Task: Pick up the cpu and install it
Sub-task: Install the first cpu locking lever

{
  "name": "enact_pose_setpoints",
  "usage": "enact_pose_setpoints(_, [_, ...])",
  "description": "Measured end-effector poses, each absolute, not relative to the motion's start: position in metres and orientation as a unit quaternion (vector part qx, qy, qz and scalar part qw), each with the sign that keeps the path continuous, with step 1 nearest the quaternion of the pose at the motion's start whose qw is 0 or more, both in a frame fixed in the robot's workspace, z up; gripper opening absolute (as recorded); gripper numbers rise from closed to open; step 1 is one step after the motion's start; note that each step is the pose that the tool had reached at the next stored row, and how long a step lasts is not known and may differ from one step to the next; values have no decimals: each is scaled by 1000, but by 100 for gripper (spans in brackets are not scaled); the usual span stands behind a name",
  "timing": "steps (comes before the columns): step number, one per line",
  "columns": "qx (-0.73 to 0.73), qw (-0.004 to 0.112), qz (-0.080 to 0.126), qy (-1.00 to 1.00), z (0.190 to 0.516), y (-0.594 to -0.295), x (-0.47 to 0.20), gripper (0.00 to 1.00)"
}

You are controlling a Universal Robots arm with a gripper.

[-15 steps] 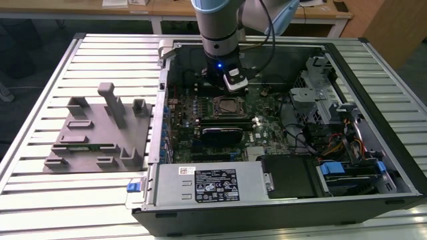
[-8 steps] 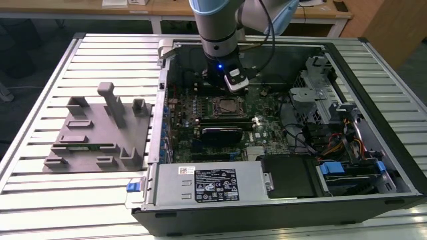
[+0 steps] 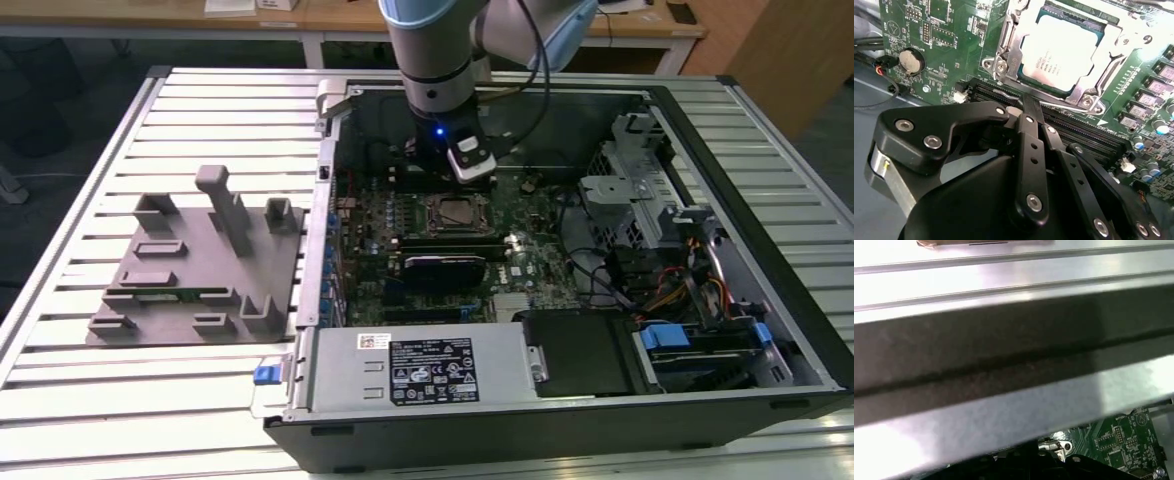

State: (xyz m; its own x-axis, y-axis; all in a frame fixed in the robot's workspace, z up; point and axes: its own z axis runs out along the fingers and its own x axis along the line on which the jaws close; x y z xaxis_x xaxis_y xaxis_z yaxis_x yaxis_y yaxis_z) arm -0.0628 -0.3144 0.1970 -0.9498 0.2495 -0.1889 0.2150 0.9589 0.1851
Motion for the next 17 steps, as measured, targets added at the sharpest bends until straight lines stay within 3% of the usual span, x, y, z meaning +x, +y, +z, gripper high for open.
enact_pose_setpoints(17, [176,111,70,976,192,-307,-63,11])
